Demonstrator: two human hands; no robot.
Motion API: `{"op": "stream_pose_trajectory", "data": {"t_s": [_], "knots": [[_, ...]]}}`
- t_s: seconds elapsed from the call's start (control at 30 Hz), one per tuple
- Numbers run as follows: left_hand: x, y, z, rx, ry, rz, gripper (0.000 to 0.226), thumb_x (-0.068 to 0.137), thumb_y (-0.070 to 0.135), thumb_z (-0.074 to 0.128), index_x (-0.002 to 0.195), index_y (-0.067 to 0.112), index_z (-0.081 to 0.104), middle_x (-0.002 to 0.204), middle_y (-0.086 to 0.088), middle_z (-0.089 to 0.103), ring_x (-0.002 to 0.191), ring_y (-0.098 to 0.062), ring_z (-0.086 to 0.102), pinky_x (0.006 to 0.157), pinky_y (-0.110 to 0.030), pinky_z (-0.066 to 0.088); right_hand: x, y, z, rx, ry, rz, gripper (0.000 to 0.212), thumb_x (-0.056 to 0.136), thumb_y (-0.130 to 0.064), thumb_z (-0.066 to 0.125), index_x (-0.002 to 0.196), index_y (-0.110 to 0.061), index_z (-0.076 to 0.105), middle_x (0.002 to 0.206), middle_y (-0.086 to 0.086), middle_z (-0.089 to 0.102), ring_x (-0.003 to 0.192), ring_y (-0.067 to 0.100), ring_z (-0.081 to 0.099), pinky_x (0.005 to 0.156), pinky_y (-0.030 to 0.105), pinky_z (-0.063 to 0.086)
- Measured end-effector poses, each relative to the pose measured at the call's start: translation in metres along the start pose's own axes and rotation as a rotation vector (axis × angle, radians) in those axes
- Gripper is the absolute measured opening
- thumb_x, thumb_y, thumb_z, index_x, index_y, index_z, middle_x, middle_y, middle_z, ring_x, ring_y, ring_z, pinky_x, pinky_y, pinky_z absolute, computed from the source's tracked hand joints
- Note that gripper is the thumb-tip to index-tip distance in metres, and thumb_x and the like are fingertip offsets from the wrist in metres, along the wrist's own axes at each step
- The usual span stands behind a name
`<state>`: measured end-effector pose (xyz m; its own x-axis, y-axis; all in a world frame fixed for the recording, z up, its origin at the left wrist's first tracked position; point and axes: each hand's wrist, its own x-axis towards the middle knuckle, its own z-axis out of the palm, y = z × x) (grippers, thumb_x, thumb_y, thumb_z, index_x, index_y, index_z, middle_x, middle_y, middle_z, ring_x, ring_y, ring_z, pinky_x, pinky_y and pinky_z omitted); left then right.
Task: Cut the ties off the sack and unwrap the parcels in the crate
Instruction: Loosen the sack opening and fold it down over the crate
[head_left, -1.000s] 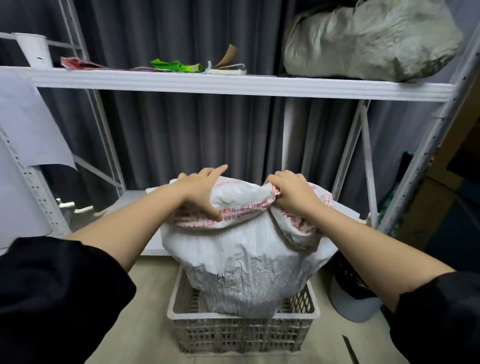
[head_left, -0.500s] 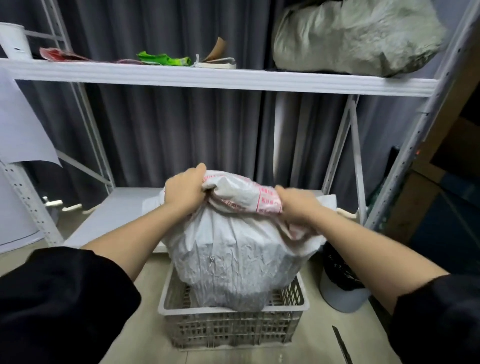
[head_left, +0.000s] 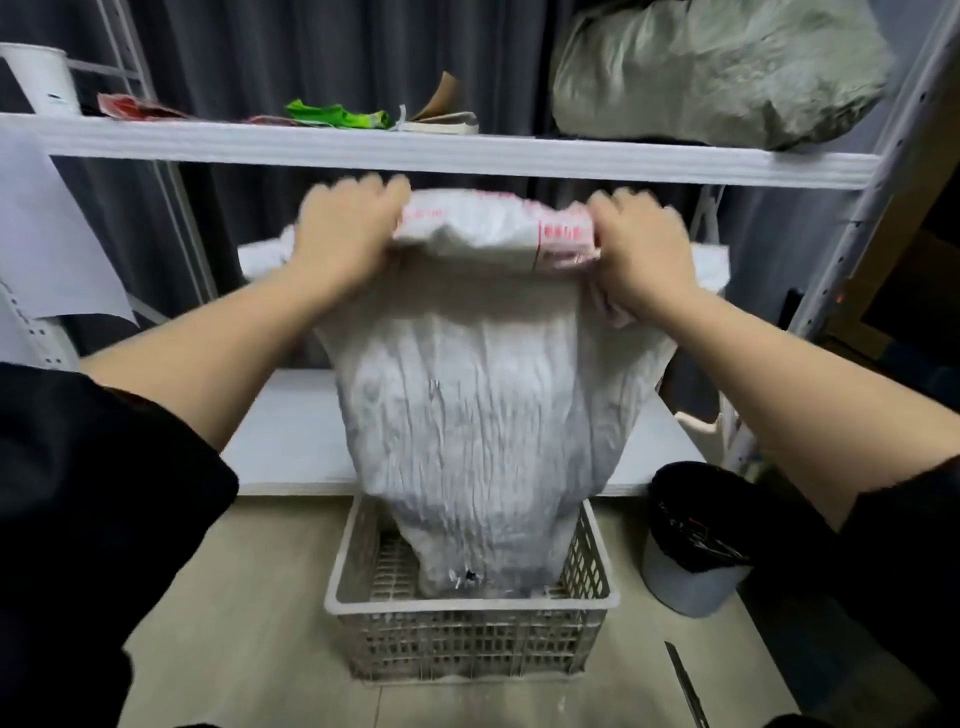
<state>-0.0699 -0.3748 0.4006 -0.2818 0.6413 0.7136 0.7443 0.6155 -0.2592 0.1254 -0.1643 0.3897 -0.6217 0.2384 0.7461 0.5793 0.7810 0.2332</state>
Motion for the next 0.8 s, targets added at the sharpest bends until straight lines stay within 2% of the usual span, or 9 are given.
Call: {"op": "stream_pose_trajectory", "data": {"t_s": [0.1, 0.2, 0.23, 0.33, 0.47, 0.57, 0.67, 0.73, 0.8], "knots": [[0.0, 0.003, -0.002, -0.027, 0.106, -0.09, 0.027, 0.083, 0.006, 0.052, 0.109, 0.003, 0.051, 0.101, -0.024, 0.059, 0.088, -0.043, 0.057, 0.06, -0.044, 0.034, -0.003, -0.002, 0.005, 0.008, 0.142, 0.129, 0.027, 0.08, -0.015, 0.055, 0.107, -0.008, 0.053, 0.1, 0.018, 0.057, 0.087, 0.038, 0.054, 0.06, 0.038, 0.025], [-0.025, 0.014, 0.015, -0.003, -0.214, 0.032, 0.041, 0.088, 0.024, 0.058, 0.122, 0.006, 0.044, 0.108, -0.019, 0.057, 0.096, -0.04, 0.058, 0.063, -0.039, 0.033, -0.026, -0.008, 0.024, 0.007, -0.114, -0.054, 0.027, 0.082, -0.012, 0.055, 0.107, -0.006, 0.051, 0.099, 0.019, 0.056, 0.088, 0.039, 0.053, 0.061, 0.039, 0.03], [-0.025, 0.012, 0.016, 0.001, -0.257, 0.023, 0.044, 0.087, 0.024, 0.059, 0.124, 0.006, 0.043, 0.109, -0.019, 0.056, 0.098, -0.039, 0.057, 0.064, -0.039, 0.032, -0.024, -0.006, 0.023, 0.002, -0.1, -0.055, 0.026, 0.081, -0.012, 0.056, 0.106, -0.006, 0.051, 0.098, 0.019, 0.055, 0.087, 0.038, 0.053, 0.06, 0.04, 0.03], [-0.004, 0.002, 0.005, -0.016, 0.001, 0.002, 0.035, 0.082, 0.013, 0.06, 0.113, 0.003, 0.048, 0.101, -0.021, 0.057, 0.089, -0.041, 0.058, 0.059, -0.039, 0.03, -0.005, -0.004, 0.01, -0.013, 0.089, 0.04, 0.025, 0.078, -0.011, 0.057, 0.102, -0.006, 0.053, 0.096, 0.019, 0.056, 0.083, 0.038, 0.053, 0.058, 0.038, 0.026], [-0.023, 0.003, 0.019, 0.18, 0.262, 0.117, 0.015, 0.071, 0.009, 0.052, 0.084, 0.009, 0.045, 0.071, -0.011, 0.056, 0.056, -0.029, 0.056, 0.045, -0.029, 0.021, -0.025, -0.007, 0.019, -0.021, 0.299, 0.055, 0.019, 0.078, -0.009, 0.057, 0.098, -0.007, 0.059, 0.087, 0.018, 0.056, 0.074, 0.034, 0.053, 0.056, 0.038, 0.032], [-0.065, 0.009, 0.055, 0.124, 0.155, 0.353, 0.012, 0.068, 0.005, 0.045, 0.08, 0.004, 0.047, 0.062, -0.013, 0.052, 0.046, -0.027, 0.053, 0.04, -0.024, 0.027, -0.07, -0.015, 0.05, 0.026, 0.061, -0.214, 0.03, 0.067, -0.01, 0.069, 0.094, -0.004, 0.056, 0.083, 0.019, 0.055, 0.07, 0.035, 0.054, 0.053, 0.036, 0.031], [-0.084, 0.009, 0.063, 0.067, -0.042, 0.31, 0.026, 0.056, -0.009, 0.069, 0.075, 0.001, 0.055, 0.061, -0.014, 0.05, 0.044, -0.027, 0.051, 0.043, -0.022, 0.025, -0.086, -0.019, 0.058, -0.003, -0.272, -0.269, 0.052, 0.068, -0.031, 0.076, 0.108, -0.007, 0.051, 0.095, 0.013, 0.054, 0.083, 0.033, 0.055, 0.059, 0.037, 0.037], [-0.086, 0.012, 0.059, 0.045, -0.131, 0.25, 0.034, 0.052, -0.011, 0.074, 0.078, 0.001, 0.055, 0.062, -0.013, 0.05, 0.046, -0.028, 0.051, 0.042, -0.023, 0.026, -0.081, -0.019, 0.052, 0.084, -0.463, -0.232, 0.071, 0.072, -0.061, 0.064, 0.12, -0.011, 0.046, 0.109, 0.01, 0.05, 0.099, 0.03, 0.05, 0.077, 0.041, 0.043], [-0.088, 0.012, 0.06, 0.03, -0.121, 0.246, 0.034, 0.054, -0.011, 0.073, 0.08, 0.0, 0.055, 0.063, -0.014, 0.05, 0.047, -0.029, 0.051, 0.042, -0.025, 0.027, -0.079, -0.018, 0.043, 0.212, -0.577, -0.227, 0.073, 0.078, -0.071, 0.048, 0.127, -0.017, 0.044, 0.116, 0.006, 0.047, 0.107, 0.025, 0.048, 0.087, 0.041, 0.044]]}}
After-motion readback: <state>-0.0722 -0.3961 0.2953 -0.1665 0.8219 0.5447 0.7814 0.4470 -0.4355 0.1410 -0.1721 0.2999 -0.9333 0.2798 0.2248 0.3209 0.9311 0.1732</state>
